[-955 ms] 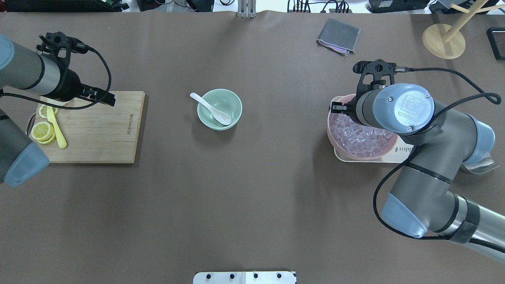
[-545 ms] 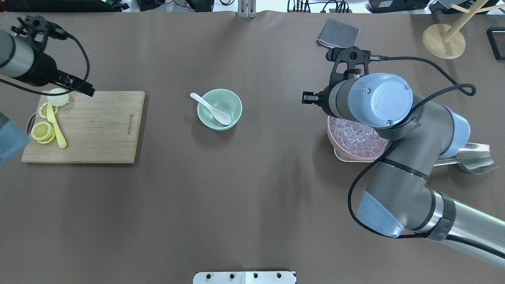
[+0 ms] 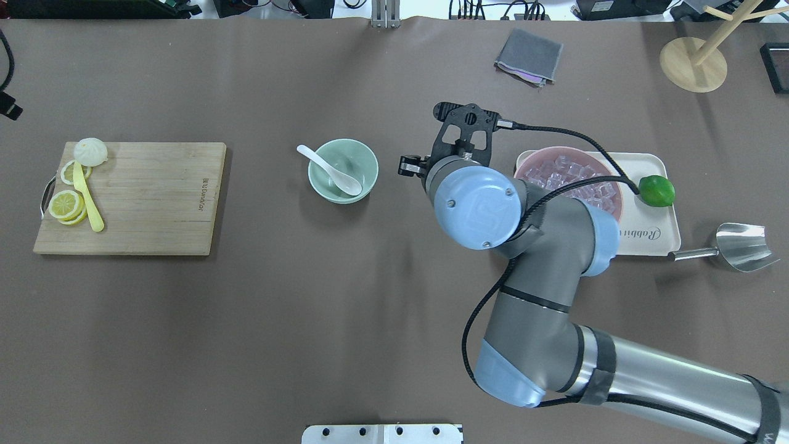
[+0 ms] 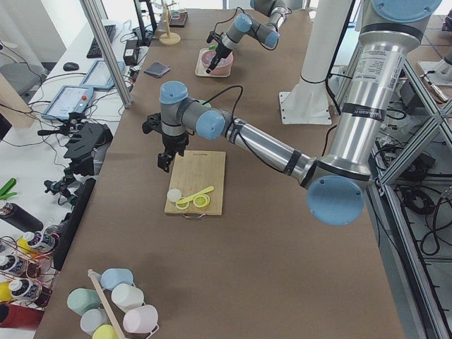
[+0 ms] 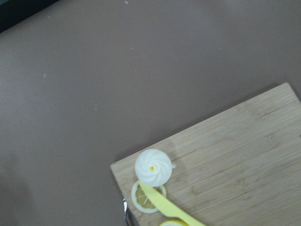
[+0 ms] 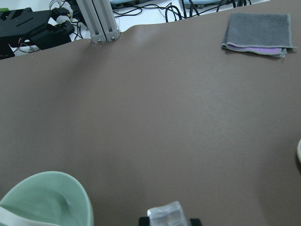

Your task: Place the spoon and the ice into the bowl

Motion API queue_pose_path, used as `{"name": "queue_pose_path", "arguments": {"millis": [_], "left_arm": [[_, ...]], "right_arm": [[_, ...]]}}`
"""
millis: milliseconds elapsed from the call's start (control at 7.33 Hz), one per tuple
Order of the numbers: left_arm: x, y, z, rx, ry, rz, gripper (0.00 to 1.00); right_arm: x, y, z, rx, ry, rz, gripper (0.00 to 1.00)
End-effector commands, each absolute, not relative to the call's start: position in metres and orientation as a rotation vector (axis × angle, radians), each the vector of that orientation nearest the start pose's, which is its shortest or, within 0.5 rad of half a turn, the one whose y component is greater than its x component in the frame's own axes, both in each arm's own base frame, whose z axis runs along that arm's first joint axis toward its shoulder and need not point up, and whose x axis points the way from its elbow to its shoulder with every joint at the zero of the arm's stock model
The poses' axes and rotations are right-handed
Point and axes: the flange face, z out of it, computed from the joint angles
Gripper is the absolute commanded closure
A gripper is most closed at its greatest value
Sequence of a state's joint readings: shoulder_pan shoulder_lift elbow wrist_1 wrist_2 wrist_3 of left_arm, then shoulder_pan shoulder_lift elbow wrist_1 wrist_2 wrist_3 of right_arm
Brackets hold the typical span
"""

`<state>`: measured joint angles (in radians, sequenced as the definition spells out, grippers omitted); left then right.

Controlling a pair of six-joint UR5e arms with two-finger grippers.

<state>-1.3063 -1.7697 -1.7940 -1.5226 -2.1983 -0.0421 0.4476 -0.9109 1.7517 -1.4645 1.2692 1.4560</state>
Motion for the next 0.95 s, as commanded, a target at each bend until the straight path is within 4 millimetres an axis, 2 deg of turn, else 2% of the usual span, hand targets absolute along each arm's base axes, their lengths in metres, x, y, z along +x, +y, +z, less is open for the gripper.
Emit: {"name": "queue_pose_path", "arguments": {"millis": [0, 273, 409, 545, 682, 818], "left_arm": [[0.052, -0.546, 0.511, 0.167, 0.668, 0.282, 0.01], [0.049, -0.546, 0.524, 0.144, 0.663, 0.268, 0.01], [0.045, -0.546, 0.529, 0.137, 0.659, 0.257, 0.01], [0.045, -0.544, 0.533, 0.124, 0.657, 0.253, 0.01], [0.044, -0.539, 0.548, 0.092, 0.659, 0.243, 0.01], [0.043, -0.535, 0.552, 0.087, 0.658, 0.240, 0.01]], "right_arm": [[-0.580, -0.439, 0.151, 0.538, -0.823, 0.528, 1.00], [-0.633, -0.453, 0.108, 0.506, -0.790, 0.607, 1.00], [-0.658, -0.454, 0.098, 0.493, -0.767, 0.630, 1.00], [-0.679, -0.450, 0.095, 0.502, -0.740, 0.625, 1.00], [-0.696, -0.442, 0.100, 0.517, -0.719, 0.631, 1.00], [-0.704, -0.436, 0.107, 0.525, -0.709, 0.622, 0.94]]}}
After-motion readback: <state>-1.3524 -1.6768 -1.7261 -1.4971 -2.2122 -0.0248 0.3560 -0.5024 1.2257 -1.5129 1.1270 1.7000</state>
